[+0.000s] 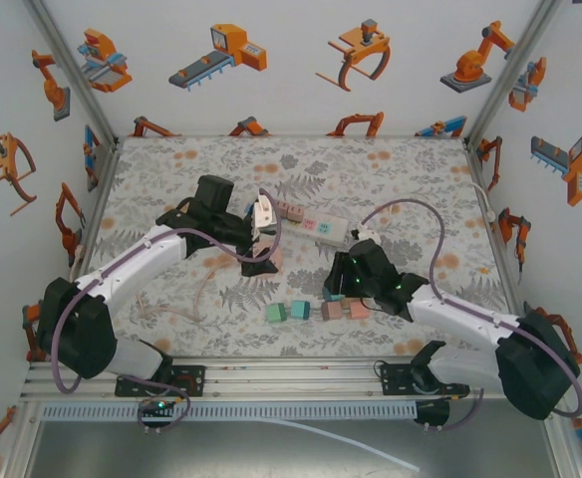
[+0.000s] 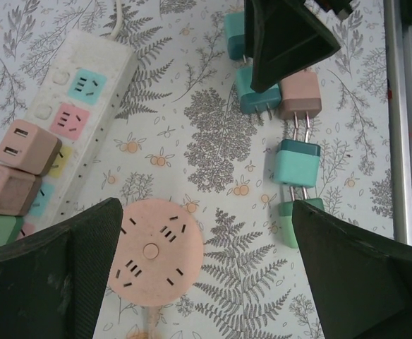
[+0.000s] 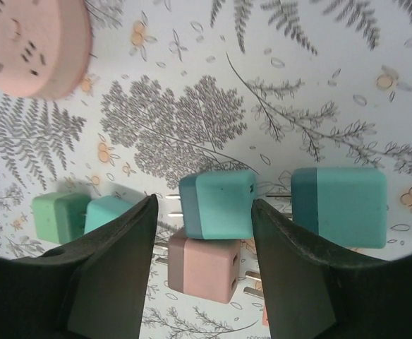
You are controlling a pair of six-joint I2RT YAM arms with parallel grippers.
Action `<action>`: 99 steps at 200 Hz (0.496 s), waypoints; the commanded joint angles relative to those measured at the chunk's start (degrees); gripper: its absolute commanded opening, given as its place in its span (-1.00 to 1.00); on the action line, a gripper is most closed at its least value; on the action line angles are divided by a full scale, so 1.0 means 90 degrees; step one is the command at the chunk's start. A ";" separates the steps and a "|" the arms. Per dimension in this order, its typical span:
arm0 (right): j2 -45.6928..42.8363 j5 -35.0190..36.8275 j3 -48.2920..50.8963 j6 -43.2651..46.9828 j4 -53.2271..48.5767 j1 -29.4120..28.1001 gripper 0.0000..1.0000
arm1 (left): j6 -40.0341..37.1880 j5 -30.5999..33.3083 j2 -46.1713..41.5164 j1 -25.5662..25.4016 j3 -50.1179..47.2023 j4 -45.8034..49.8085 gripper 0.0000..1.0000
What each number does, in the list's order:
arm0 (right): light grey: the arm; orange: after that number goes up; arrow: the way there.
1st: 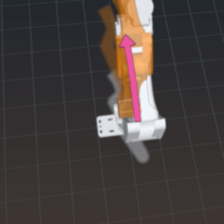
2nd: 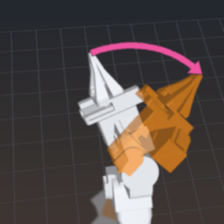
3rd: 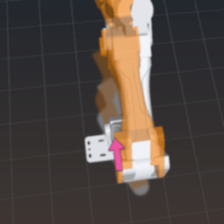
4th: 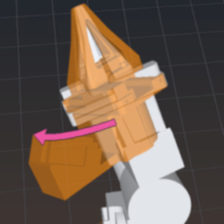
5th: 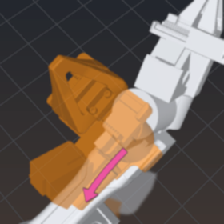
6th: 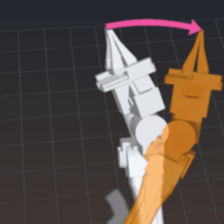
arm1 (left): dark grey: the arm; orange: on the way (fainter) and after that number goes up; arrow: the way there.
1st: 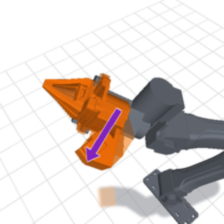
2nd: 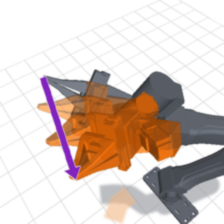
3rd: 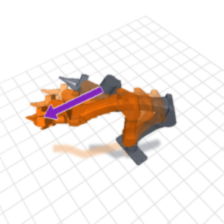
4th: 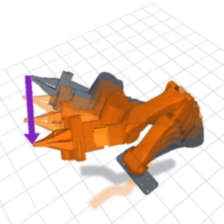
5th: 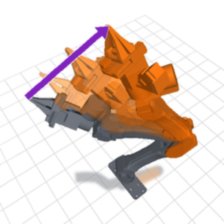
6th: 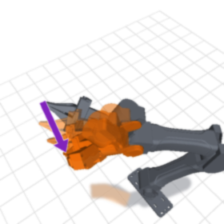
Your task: Pull the plug off the socket
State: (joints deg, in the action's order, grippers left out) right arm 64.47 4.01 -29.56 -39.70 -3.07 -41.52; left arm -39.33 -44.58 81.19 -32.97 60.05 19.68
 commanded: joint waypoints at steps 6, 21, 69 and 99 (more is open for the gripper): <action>-0.0367 0.0313 -0.0547 0.0643 -0.0113 -0.0040 0.06 | 0.0425 0.0296 -0.0011 -0.0028 0.0089 -0.0444 0.97; -0.0475 0.0410 -0.0823 0.1269 0.0011 -0.0045 0.06 | 0.0742 0.0558 -0.0060 -0.0028 -0.0008 -0.0827 0.98; -0.0239 0.0358 -0.0872 0.4485 0.2191 -0.0045 0.06 | 0.2307 0.2487 -0.0124 0.0010 -0.0375 -0.2398 0.97; 0.0462 -0.0192 -0.1070 0.6582 0.3145 -0.0045 0.13 | 0.3748 0.4024 0.0107 0.0251 -0.0280 -0.2636 0.95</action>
State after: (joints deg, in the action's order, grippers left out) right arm 64.36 5.78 -37.06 -1.65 14.44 -41.52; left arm -19.53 -22.35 81.17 -32.56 56.86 1.52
